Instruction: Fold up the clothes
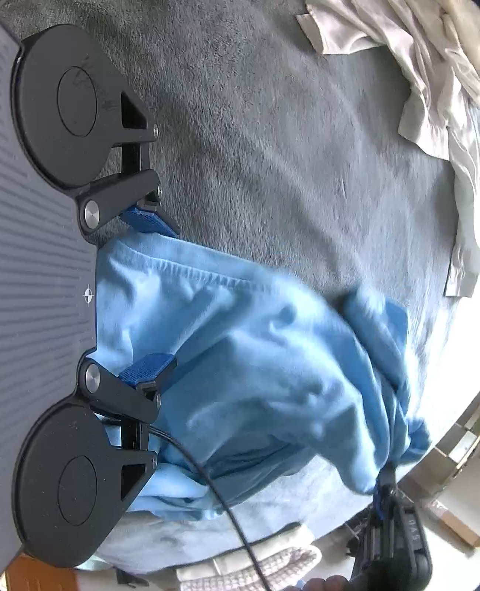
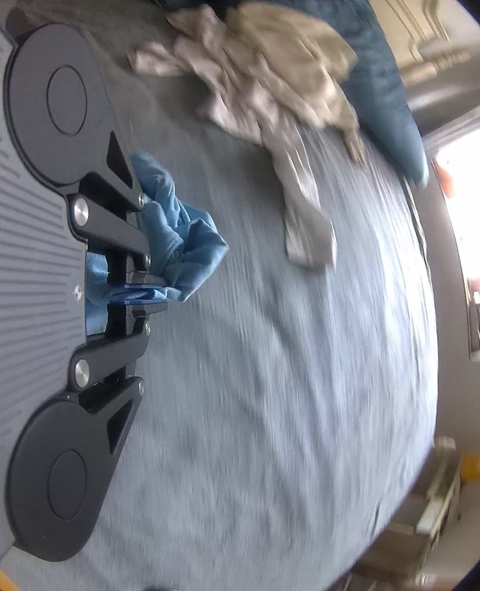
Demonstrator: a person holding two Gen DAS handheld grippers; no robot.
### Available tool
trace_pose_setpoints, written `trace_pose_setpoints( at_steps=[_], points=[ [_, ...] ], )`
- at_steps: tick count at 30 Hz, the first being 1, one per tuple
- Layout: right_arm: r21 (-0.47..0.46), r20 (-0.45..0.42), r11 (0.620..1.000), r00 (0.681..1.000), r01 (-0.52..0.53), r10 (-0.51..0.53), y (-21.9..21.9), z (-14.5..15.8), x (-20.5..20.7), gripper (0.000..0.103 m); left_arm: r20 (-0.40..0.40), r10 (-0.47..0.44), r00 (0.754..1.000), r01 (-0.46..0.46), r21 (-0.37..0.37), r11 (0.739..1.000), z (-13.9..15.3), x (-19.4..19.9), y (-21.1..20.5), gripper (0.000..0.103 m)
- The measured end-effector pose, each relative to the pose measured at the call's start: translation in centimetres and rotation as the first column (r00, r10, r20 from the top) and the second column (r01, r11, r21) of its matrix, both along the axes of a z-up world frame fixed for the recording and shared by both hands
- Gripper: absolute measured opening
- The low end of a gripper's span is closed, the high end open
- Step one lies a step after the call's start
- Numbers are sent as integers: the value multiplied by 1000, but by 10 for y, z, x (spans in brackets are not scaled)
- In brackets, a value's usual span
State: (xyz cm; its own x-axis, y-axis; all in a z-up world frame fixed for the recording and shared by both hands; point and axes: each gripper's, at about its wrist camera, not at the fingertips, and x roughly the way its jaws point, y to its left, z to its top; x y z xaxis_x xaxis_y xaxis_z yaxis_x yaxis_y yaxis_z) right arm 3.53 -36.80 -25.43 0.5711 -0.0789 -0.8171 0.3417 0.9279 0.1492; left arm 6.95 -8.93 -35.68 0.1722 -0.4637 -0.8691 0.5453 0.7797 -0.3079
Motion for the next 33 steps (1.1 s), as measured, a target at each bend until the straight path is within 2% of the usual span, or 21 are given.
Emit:
trace_pose_setpoints(
  at_steps=[2, 3, 4, 6, 7, 8, 10, 12, 14, 17, 21, 22, 26, 29, 32, 33],
  points=[
    [28, -10, 998, 998, 55, -54, -25, -9, -5, 6, 8, 0, 1000, 0, 16, 1000, 0, -1, -5, 64],
    [57, -30, 995, 996, 84, -82, -36, -18, -5, 8, 11, 2, 1000, -2, 22, 1000, 0, -2, -6, 60],
    [91, -60, 990, 993, 105, -99, -47, -26, -4, 11, 15, 7, 1000, -7, 27, 1000, 1, -2, -8, 54],
    [147, -129, 979, 984, 141, -122, -62, -39, -5, 18, 16, 18, 1000, -19, 30, 999, 3, -3, -12, 49],
    [167, -134, 975, 984, 143, -121, -65, -39, -9, 21, 10, 28, 1000, -28, 26, 999, 4, -3, -12, 48],
    [180, -115, 976, 988, 119, -99, -65, -35, -15, 22, 4, 38, 999, -38, 21, 999, 5, -3, -13, 47],
    [174, -69, 984, 997, 38, -27, -58, -19, -28, 33, -22, 59, 998, -59, 5, 998, 8, -2, -9, 48],
    [152, -5, 983, 995, -99, 101, -45, 1, -42, 36, -78, 78, 994, -80, -23, 997, 11, 2, -4, 54],
    [124, 48, 964, 972, -234, 230, -33, 18, -52, 38, -127, 101, 987, -109, -58, 992, 17, 4, 4, 59],
    [42, 71, 935, 934, -353, 350, -19, 28, -54, 45, -183, 129, 975, -154, -131, 979, 30, 6, 20, 69],
    [2, 38, 913, 913, -407, 407, -11, 11, -39, 45, -232, 181, 956, -228, -197, 953, 44, 7, 41, 76],
    [3, 40, 906, 905, -424, 423, -7, 10, -38, 45, -228, 204, 952, -249, -188, 950, 43, 7, 45, 76],
    [58, 72, 832, 833, -552, 548, 25, 9, -46, 45, -170, 234, 957, -249, -70, 966, 22, 9, 45, 75],
    [83, 60, 736, 740, -672, 669, 64, 3, -62, 45, -171, 236, 957, -242, -17, 970, 2, 11, 38, 71],
    [81, 23, 645, 648, -760, 761, 103, -10, -78, 45, -159, 254, 954, -257, 5, 966, -10, 13, 32, 54],
    [75, 11, 615, 618, -785, 786, 116, -16, -84, 45, -148, 255, 956, -256, 10, 967, -10, 14, 30, 43]
  ],
)
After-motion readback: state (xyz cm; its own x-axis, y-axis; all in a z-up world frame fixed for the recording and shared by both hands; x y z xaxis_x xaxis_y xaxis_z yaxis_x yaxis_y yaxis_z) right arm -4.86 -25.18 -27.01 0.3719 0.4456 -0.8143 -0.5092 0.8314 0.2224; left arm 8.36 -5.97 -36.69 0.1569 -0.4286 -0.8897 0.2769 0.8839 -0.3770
